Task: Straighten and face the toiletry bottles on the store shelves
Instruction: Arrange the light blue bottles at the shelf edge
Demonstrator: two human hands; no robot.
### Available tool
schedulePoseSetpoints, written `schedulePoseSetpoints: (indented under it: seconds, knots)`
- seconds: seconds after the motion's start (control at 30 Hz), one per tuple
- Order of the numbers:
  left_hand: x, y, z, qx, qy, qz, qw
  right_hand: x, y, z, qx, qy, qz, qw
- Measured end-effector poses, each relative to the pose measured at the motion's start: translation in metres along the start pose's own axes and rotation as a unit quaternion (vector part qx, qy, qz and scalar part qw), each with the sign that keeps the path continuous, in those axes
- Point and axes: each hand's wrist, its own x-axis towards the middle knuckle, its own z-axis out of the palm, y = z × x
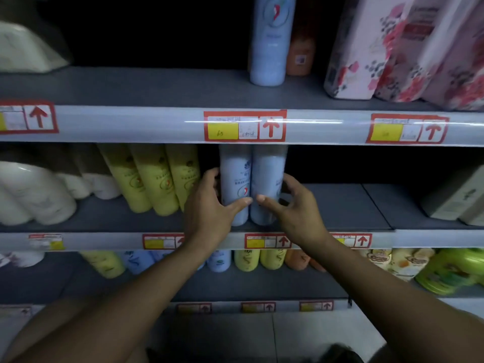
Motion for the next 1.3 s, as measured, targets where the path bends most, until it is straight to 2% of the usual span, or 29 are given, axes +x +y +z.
schedulePoseSetpoints:
  seconds: [0.13, 0.37, 0.47, 1.07, 1.3]
  knots:
    - [-0.006, -0.014, 0.010, 0.006, 0.015, 0.000, 1.000, -0.003, 0.015, 0.006, -0.023, -0.007, -0.008, 1.000]
    - [-0.016, -0.021, 0.013, -0.009, 0.003, -0.002, 1.000, -0.012, 0.025, 0.008, -0.149, 0.012, 0.003, 0.989]
    - [-0.016, -0.020, 0.010, -0.004, 0.000, -0.010, 1.000, -0.013, 0.028, 0.009, -0.148, 0.039, 0.025, 0.988]
    - [-0.005, -0.028, 0.025, -0.032, 0.047, -0.011, 0.998, 0.003, 0.036, 0.025, -0.162, 0.087, 0.029, 0.982]
    - [-0.005, -0.030, 0.025, -0.039, 0.040, -0.008, 0.998, 0.002, 0.034, 0.027, -0.163, 0.097, 0.033, 0.981]
